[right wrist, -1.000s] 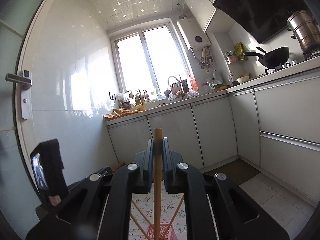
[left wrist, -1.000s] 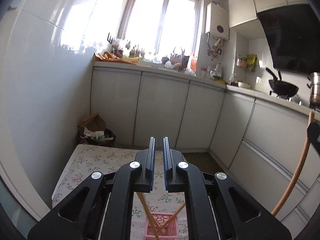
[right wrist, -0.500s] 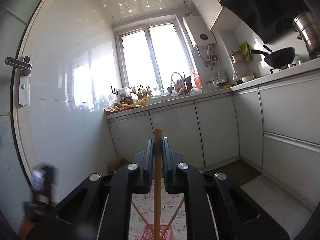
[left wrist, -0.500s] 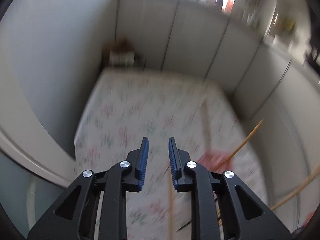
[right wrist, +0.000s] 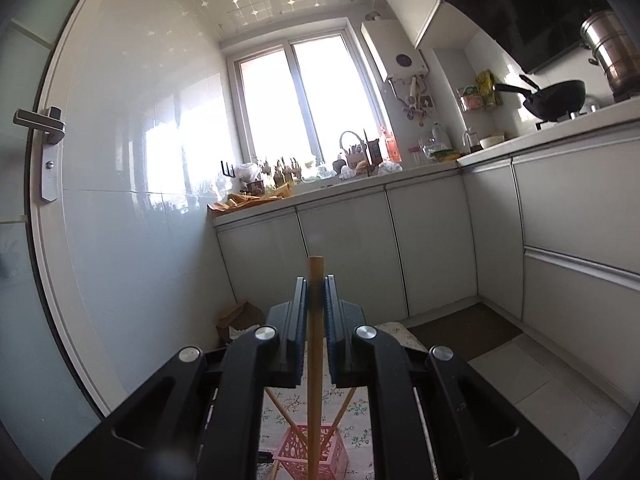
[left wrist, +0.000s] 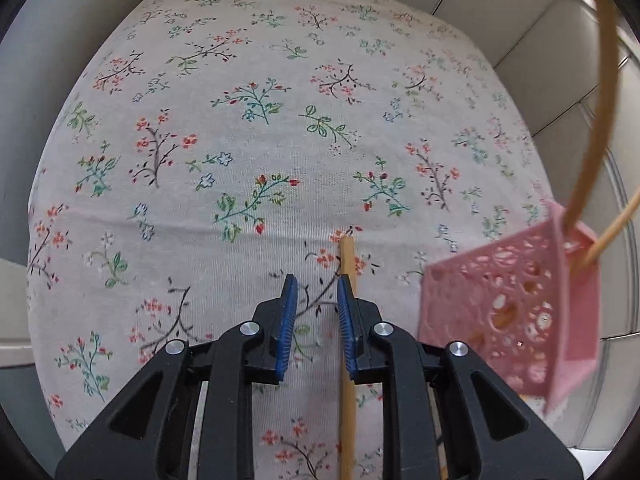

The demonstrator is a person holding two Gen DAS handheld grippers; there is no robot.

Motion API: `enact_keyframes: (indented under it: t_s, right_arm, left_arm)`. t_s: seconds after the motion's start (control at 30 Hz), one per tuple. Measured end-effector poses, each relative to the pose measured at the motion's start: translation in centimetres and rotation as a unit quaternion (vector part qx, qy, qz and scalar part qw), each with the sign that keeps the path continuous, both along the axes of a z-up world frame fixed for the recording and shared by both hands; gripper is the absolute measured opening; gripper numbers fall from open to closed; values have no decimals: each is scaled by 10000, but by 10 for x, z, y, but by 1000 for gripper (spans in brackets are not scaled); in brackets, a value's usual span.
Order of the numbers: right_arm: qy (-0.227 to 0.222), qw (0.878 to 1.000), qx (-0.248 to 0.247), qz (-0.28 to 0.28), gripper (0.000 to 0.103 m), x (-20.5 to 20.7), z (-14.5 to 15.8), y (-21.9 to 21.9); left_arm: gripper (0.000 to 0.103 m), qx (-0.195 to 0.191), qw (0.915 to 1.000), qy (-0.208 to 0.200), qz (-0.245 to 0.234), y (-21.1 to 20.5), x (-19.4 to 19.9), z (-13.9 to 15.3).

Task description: Organize utensils

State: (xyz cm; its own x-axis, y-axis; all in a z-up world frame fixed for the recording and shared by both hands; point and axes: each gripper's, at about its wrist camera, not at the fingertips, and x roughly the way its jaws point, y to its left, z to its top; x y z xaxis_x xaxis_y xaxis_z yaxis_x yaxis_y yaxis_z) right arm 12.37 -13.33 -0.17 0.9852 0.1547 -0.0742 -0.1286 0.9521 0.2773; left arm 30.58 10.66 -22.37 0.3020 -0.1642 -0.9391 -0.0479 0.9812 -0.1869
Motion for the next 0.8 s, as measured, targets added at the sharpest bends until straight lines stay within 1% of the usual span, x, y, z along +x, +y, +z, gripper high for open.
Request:
enact_keyframes:
  t_s: [0.07,0.1,0.17,0.23,0.3,0.4,0.43,0.47,0.5,0.53,0.57,0.6,0.63,0.73,0.8]
  right_arm:
    - [58,10000,34,-12,9,3,-4,-3]
    - [72,10000,23,-23,9,4,-5,-4]
    - [81,10000,-15,-36,9,4,-5,-4]
    - [68,10000,-41,-37,9,3,-4,-4]
    - [59,10000,-41,-40,9,3,-4,-4]
    - [83,10000,-14,-35,9,3,-4,-3]
    - [98,9999,-13,-30,9,3,-5,-2]
    - [107,9999,-14,-26,9,3,-4,-1]
    - [113,9999,-34,-23,9,2,-4,-1]
    - [116,9999,-60,-22,9,2,-3,0]
    - [113,9999,-82,-19,9,2,-2,1]
    - [104,9999,-108,-6,9,1,0,3]
    - [90,9999,-129,-1,9,0,0,4]
    - [79,9999,-122,42,9,3,3,5]
    - [71,9999,-92,60,9,6,4,6]
  left_arm:
    - [19,77,10000,25,-14,-2,7,-3]
    - [19,54,10000,23,-17,-3,8,-2]
    - [20,-123,9999,17,34,-2,11,0]
    - [20,-133,9996,-165,173,2,11,8]
    - [20,-363,9993,-76,93,2,9,8]
    - [20,-553,9983,160,-31,-2,9,0]
    - [19,-519,9983,251,-17,-3,10,-5]
    - [20,-384,9991,145,-57,-5,9,-4]
    - [8,-234,9996,160,-45,-5,8,-4]
    - [9,-120,9997,190,51,-3,9,-3]
    - [9,-119,9995,212,195,4,8,-2]
    - [9,-136,9994,210,229,10,7,-1]
    - [9,-169,9994,208,208,13,5,-1]
    - [7,-104,9997,166,141,24,-4,3]
    - [6,-377,9989,-27,260,36,-13,6]
